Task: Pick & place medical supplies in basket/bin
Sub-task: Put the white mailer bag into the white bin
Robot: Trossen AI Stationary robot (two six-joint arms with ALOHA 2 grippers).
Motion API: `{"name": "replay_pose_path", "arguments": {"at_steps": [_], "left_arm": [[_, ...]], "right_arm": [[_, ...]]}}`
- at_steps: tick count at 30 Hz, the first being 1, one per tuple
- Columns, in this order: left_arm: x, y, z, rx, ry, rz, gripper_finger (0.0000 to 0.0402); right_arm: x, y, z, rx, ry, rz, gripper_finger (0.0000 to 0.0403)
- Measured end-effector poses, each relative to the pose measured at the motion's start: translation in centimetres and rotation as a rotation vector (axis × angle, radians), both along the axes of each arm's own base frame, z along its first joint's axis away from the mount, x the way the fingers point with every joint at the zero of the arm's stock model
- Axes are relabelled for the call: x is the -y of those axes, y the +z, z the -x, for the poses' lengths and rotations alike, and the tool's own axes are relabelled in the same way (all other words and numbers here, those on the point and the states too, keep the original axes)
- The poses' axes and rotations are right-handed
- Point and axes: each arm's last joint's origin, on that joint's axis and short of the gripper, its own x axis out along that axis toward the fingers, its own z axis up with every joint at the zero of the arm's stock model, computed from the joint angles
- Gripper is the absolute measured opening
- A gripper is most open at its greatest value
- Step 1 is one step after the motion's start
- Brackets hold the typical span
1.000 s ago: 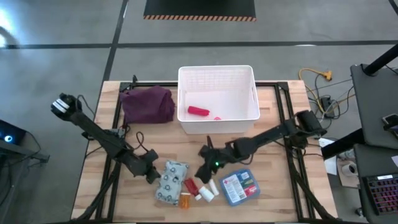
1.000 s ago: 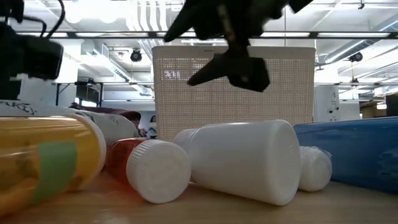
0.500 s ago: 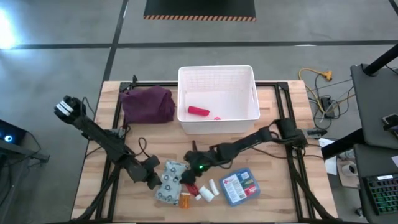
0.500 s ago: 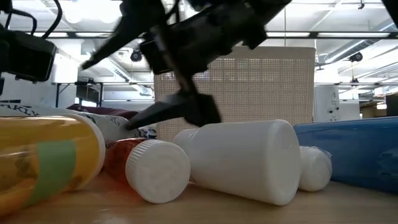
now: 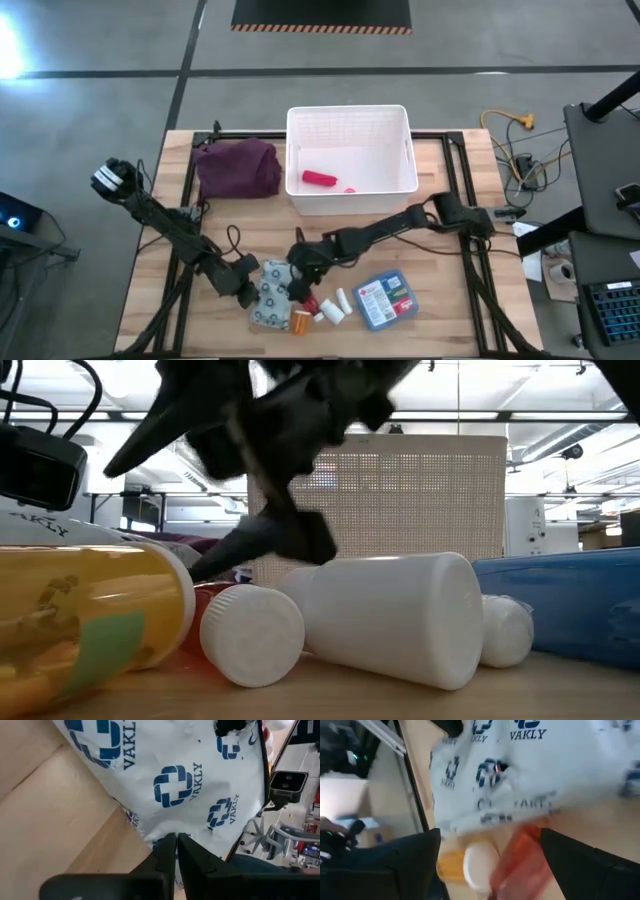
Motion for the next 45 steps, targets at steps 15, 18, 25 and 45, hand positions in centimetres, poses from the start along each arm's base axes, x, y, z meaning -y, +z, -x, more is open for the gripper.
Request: {"name": "replay_pose_path", "arguments": {"at_steps": [15,18,25,45], "left_arm": [[-0.6,-1.3,1.1,-0.092,-0.005,0.024,0.0005],[-0.9,-1.7,1.4,-0.116,-0.001,0.004,0.0005],[-0.9,-1.2,1.3,-0.098,0.007,0.018,0.0005],[-1.3,-0.9,1.1,-0.042,0.064,-0.015,0.0005]], "right_arm": [[0.9,-1.1,0.5,-0.034,-0.098,-0.001,0.0341],[0.9,-1.2,-0.2,0.016,-0.120,-0.036,0.0341],[1.7,0.5,-1.2,0.084,-0.156,-0.068,0.0341],[2.3,-0.8,-3.5,0.113,-0.157,-0.057,0.0341]]}}
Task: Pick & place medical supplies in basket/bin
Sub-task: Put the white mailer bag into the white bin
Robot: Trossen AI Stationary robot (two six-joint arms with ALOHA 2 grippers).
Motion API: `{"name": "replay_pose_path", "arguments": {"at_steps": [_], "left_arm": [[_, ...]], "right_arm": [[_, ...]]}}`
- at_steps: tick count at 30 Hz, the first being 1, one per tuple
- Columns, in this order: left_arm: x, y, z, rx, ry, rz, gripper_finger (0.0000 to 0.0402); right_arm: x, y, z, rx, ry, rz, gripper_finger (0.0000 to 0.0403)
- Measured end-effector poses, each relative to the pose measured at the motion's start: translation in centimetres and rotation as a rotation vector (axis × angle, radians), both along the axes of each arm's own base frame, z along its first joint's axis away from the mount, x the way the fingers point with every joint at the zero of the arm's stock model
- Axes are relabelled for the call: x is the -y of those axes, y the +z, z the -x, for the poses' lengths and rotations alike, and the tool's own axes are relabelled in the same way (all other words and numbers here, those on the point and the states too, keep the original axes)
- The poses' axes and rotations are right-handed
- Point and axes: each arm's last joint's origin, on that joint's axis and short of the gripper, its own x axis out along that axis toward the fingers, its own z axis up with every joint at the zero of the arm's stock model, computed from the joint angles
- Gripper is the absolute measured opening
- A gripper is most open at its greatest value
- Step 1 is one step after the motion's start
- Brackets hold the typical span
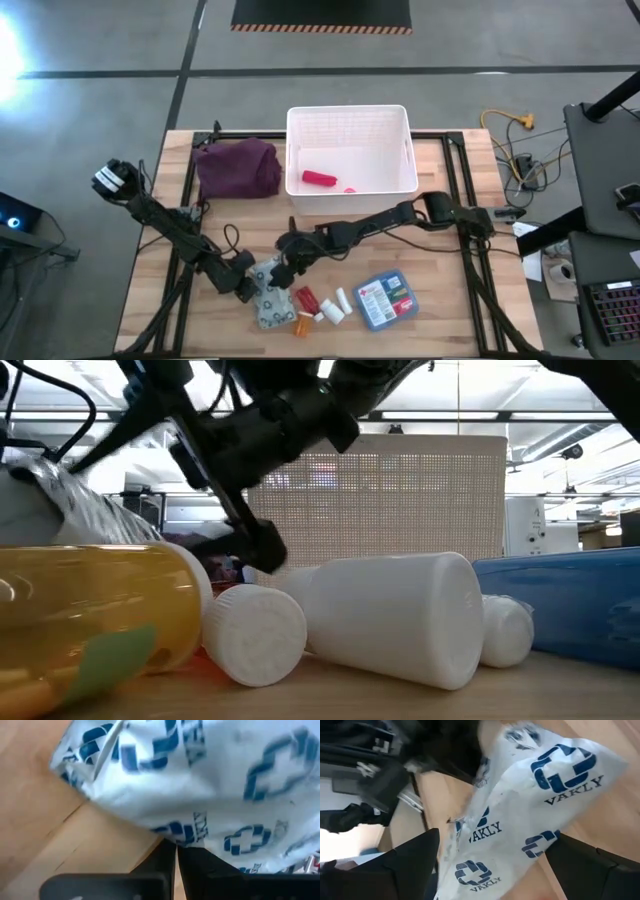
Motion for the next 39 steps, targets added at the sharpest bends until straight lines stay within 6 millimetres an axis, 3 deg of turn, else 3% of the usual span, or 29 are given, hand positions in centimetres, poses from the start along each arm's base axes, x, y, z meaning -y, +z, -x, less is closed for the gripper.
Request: {"name": "replay_pose_path", "arguments": {"at_steps": [5,15,19,26,30,34,36,39], "left_arm": [[-0.2,0.0,-0.2,0.001,0.012,-0.001,0.0005],[-0.2,0.0,-0.2,0.009,0.017,-0.002,0.0005],[-0.2,0.3,-0.2,0.046,0.003,-0.019,0.0005],[-0.5,2.1,0.2,0.133,-0.013,-0.118,0.0005],[-0.7,3.9,1.1,0.175,0.005,-0.157,0.0005],[-0.8,6.7,3.6,0.224,0.068,-0.231,0.0005],[-1.1,8.1,5.1,0.276,0.134,-0.266,0.0005],[-1.5,9.6,6.4,0.335,0.184,-0.273,0.0005]], "right_arm": [[-0.2,0.2,-1.6,0.039,0.004,-0.001,0.0341],[-0.8,-1.0,-3.2,-0.098,0.132,0.072,0.0327],[-1.0,-0.1,-3.6,-0.081,0.154,0.085,0.0284],[-0.7,1.0,-3.5,-0.057,0.164,0.105,0.0166],[-0.3,2.9,-2.7,-0.059,0.195,0.147,0.0163],[-0.2,5.4,-1.6,-0.052,0.226,0.203,0.0166],[0.6,7.9,-1.1,-0.005,0.192,0.240,0.0177],[2.6,13.9,0.8,0.081,0.071,0.351,0.0183]]}}
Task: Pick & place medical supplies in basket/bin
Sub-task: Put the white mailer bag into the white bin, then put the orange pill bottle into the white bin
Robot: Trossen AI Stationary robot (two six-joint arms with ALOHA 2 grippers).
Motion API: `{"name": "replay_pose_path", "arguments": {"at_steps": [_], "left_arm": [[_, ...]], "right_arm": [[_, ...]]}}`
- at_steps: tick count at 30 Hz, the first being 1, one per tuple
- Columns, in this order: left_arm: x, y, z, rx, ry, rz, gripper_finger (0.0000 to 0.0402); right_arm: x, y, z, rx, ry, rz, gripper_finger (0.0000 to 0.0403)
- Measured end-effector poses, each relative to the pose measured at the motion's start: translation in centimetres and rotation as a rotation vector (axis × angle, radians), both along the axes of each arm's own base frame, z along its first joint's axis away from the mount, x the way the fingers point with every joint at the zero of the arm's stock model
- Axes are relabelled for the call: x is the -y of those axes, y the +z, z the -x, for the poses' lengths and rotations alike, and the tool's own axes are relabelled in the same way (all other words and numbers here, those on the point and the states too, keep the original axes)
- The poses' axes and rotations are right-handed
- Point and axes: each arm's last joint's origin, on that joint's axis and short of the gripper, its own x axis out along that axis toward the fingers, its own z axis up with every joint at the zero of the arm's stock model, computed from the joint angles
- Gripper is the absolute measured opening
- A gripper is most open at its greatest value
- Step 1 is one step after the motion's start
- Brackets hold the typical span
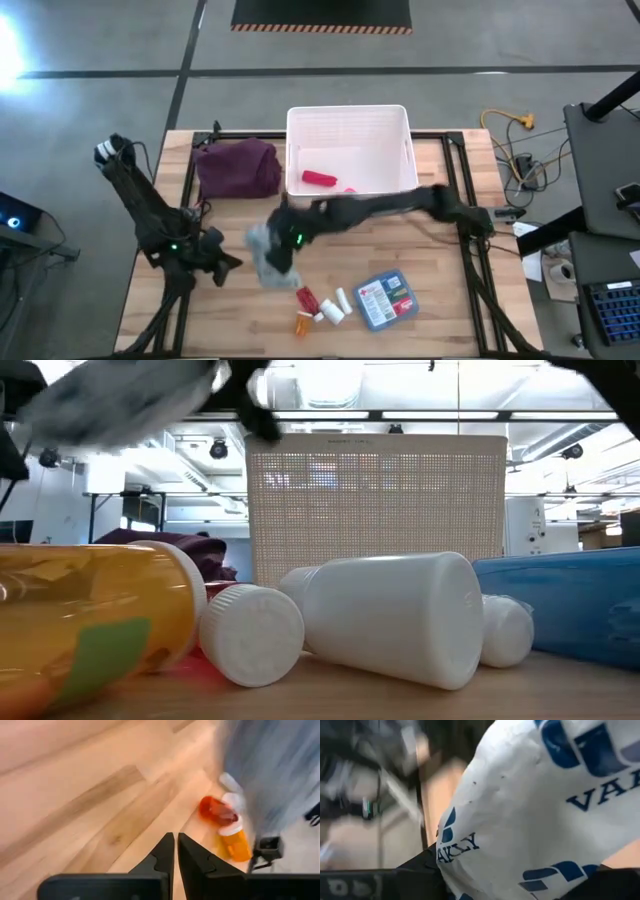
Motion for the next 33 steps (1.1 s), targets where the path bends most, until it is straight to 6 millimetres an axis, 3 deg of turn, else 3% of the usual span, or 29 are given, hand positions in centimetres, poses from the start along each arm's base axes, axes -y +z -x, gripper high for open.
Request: {"name": "replay_pose_path", "arguments": {"at_steps": [5,9,11,13,17,21,24,27,30,33], "left_arm": [[0.2,0.8,-0.2,0.047,0.007,-0.021,0.0005],[0.9,0.9,-0.9,0.116,0.046,-0.066,0.0005],[1.3,0.7,-1.2,0.122,0.049,-0.064,0.0005],[1.7,0.6,-1.5,0.128,0.047,-0.066,0.0006],[2.0,1.0,-2.2,0.147,0.063,-0.104,0.0036],[1.9,1.9,-3.0,0.175,0.076,-0.181,0.0100],[1.6,2.5,-3.3,0.183,0.088,-0.188,0.0144],[1.6,2.7,-3.4,0.186,0.071,-0.213,0.0167],[1.7,2.7,-3.5,0.188,0.050,-0.235,0.0173],[2.2,2.8,-4.1,0.191,-0.038,-0.295,0.0173]], "right_arm": [[3.3,9.3,5.9,0.119,-0.281,0.303,0.0177],[7.4,13.7,10.9,0.095,-0.503,0.415,0.0176],[9.9,14.0,12.9,0.001,-0.566,0.409,0.0177],[12.3,13.0,14.0,-0.122,-0.608,0.414,0.0184],[16.0,10.7,14.1,-0.228,-0.592,0.321,0.0222],[18.1,9.6,14.1,-0.254,-0.591,0.308,0.0275],[18.3,9.3,14.2,-0.271,-0.603,0.336,0.0308],[17.1,10.7,15.3,-0.241,-0.587,0.360,0.0333],[14.9,11.9,16.8,-0.249,-0.502,0.401,0.0347],[11.1,11.5,17.7,-0.293,-0.287,0.511,0.0350]]}}
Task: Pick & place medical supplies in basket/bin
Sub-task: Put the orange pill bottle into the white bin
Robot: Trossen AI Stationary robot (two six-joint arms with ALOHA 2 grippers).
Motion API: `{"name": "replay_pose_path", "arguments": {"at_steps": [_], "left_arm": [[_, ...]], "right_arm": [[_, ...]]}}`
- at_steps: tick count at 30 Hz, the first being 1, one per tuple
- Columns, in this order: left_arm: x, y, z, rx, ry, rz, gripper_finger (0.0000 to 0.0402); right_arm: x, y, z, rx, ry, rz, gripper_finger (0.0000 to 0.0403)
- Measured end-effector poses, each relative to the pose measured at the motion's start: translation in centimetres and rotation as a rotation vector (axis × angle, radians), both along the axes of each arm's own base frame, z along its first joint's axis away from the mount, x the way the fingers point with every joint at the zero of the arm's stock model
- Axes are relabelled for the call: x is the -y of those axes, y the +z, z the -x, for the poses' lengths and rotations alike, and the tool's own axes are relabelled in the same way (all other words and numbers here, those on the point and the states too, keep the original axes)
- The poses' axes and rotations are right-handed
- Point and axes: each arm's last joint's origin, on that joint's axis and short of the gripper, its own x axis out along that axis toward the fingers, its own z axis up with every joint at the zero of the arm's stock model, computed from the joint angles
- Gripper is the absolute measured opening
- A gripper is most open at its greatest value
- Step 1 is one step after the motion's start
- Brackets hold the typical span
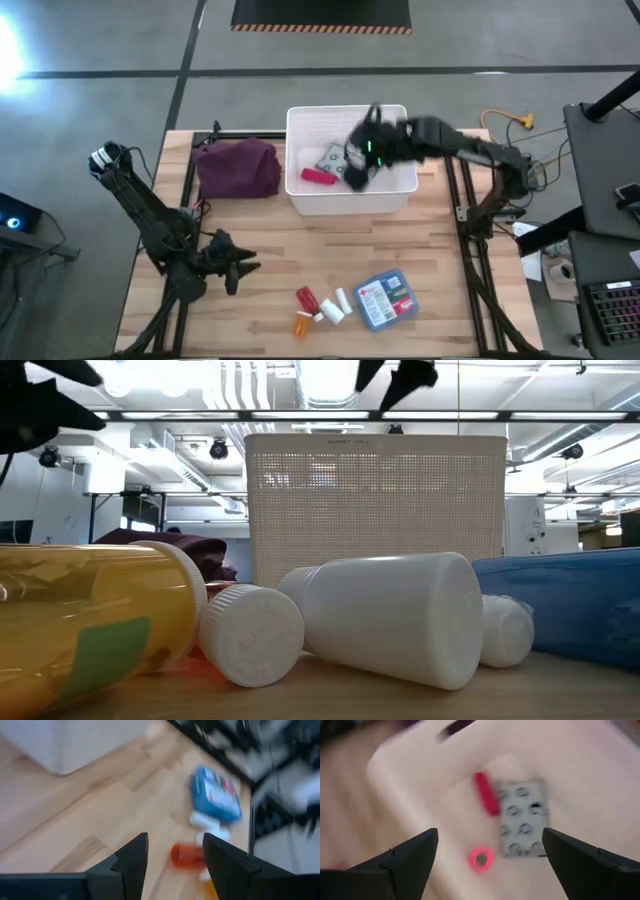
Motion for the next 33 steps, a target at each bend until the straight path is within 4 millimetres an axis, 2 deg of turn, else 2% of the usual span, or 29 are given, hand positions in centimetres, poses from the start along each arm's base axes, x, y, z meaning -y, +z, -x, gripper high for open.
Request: {"name": "replay_pose_path", "arguments": {"at_steps": [3,6,10,14,18,23,29,33], "left_arm": [[0.5,-0.1,-1.0,-0.052,-0.190,-0.144,0.0173],[0.2,-0.4,-2.4,-0.111,-0.366,-0.250,0.0173],[-1.6,-0.8,-5.1,-0.191,-0.533,-0.345,0.0173],[-2.8,-0.5,-8.6,-0.209,-0.743,-0.416,0.0173],[-2.4,-0.6,-11.6,-0.294,-0.911,-0.505,0.0180],[-1.2,-1.5,-14.8,-0.449,-1.050,-0.626,0.0216],[0.4,-1.7,-18.2,-0.432,-1.198,-0.778,0.0252],[1.1,-2.7,-19.4,-0.443,-1.278,-0.777,0.0256]], "right_arm": [[-4.9,-0.8,0.8,-0.061,0.208,0.081,0.0344],[-9.1,-2.1,1.8,-0.106,0.320,0.118,0.0336],[-13.4,-4.4,2.7,-0.135,0.325,0.084,0.0330],[-16.7,-5.5,4.2,-0.117,0.257,0.088,0.0333],[-18.5,-6.4,5.4,-0.142,0.180,0.058,0.0348],[-19.9,-7.2,6.7,-0.158,0.115,0.026,0.0368],[-20.8,-8.4,7.6,-0.197,0.096,0.006,0.0370],[-21.2,-8.8,8.0,-0.206,0.090,-0.003,0.0370]]}}
